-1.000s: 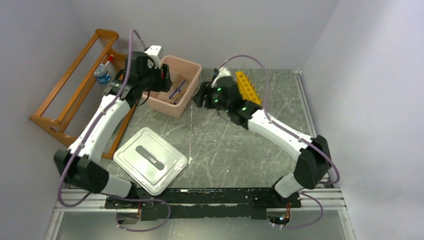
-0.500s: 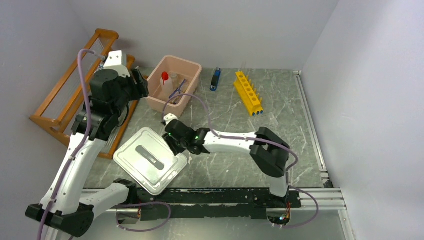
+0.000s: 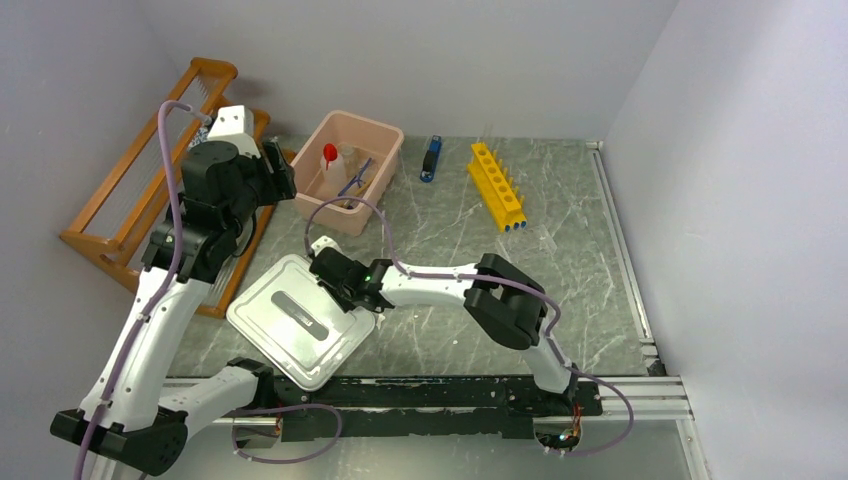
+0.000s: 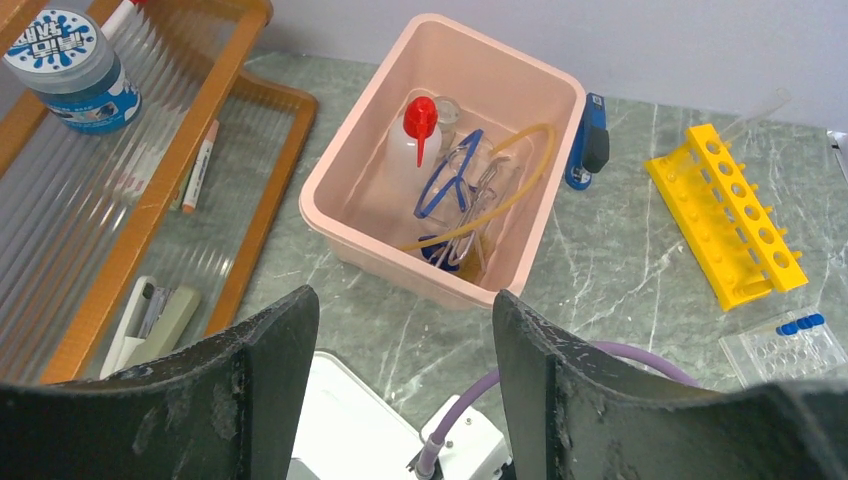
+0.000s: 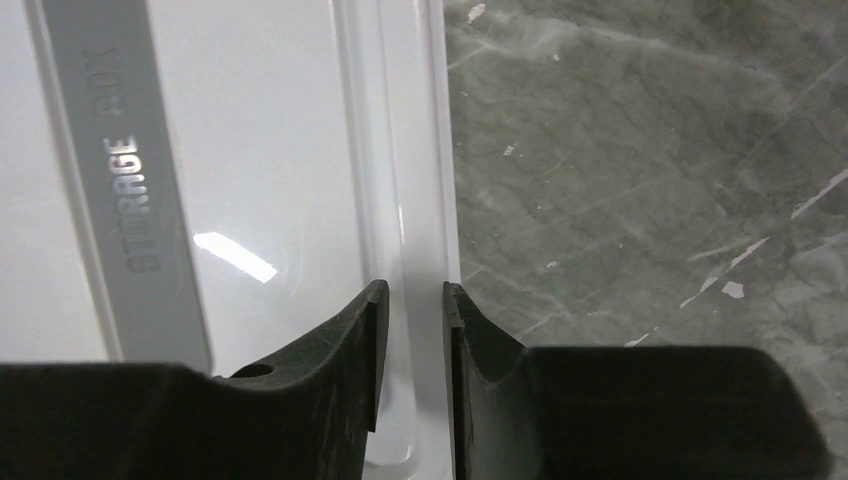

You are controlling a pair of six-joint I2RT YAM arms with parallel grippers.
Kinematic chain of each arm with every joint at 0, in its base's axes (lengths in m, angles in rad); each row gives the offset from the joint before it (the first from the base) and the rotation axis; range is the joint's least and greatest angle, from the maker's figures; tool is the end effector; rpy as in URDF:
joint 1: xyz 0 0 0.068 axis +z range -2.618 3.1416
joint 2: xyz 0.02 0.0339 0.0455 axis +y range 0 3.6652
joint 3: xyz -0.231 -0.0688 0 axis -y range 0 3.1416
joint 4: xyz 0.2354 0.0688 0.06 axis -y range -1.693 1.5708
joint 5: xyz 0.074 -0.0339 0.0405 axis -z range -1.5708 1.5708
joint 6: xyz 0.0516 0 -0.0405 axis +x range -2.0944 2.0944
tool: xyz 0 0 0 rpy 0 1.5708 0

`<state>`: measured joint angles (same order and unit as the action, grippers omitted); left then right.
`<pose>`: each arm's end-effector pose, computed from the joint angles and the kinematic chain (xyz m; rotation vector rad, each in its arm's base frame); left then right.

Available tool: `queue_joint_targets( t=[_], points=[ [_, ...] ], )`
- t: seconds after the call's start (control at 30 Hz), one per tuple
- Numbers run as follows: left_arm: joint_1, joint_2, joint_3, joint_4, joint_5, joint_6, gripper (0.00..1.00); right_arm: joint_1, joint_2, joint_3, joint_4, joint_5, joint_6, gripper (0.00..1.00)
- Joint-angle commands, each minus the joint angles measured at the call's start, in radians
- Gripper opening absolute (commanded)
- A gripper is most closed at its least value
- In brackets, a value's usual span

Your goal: Organize the chemistry lab equipment

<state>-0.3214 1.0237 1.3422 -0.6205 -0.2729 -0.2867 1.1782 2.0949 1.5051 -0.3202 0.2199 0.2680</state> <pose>0.2157 -0.0572 0.4047 -0.1552 1.8581 -0.1657 0.1791 0.4031 0.1342 -1.0069 2.2714 0.3580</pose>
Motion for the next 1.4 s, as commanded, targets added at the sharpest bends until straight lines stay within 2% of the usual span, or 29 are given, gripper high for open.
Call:
queue_joint_targets(
  t=[0.0, 0.27, 0.33, 0.47, 0.53, 0.73, 0.93, 1.17, 1.37],
  points=[
    [0.006, 0.013, 0.013, -0.003, -0.006, 0.016, 0.69, 0.002, 0.031, 0.033, -0.023, 0.047, -0.009, 0.28],
    [0.007, 0.033, 0.020, 0.008, 0.000, 0.024, 0.69, 0.001, 0.078, 0.043, -0.023, 0.019, -0.035, 0.32],
    [0.006, 0.034, 0.021, 0.010, 0.000, 0.023, 0.69, 0.001, 0.081, 0.038, -0.023, -0.005, -0.063, 0.27],
    [0.006, 0.036, 0.015, 0.011, 0.005, 0.021, 0.69, -0.005, 0.063, 0.025, -0.069, -0.039, -0.128, 0.07],
    [0.007, 0.036, 0.009, 0.014, 0.007, 0.018, 0.69, -0.012, 0.029, 0.000, -0.093, -0.034, -0.149, 0.01],
    [0.006, 0.037, -0.015, 0.036, 0.029, 0.001, 0.69, -0.057, -0.153, -0.151, -0.147, -0.014, -0.168, 0.00],
    [0.007, 0.052, -0.048, 0.075, 0.071, -0.029, 0.68, -0.113, -0.363, -0.342, -0.187, 0.062, -0.067, 0.00],
    [0.006, 0.107, -0.069, 0.128, 0.155, -0.073, 0.66, -0.248, -0.562, -0.524, -0.213, 0.197, 0.174, 0.00],
    [0.006, 0.159, -0.068, 0.168, 0.228, -0.108, 0.65, -0.314, -0.623, -0.625, -0.256, 0.261, 0.331, 0.00]
  ],
)
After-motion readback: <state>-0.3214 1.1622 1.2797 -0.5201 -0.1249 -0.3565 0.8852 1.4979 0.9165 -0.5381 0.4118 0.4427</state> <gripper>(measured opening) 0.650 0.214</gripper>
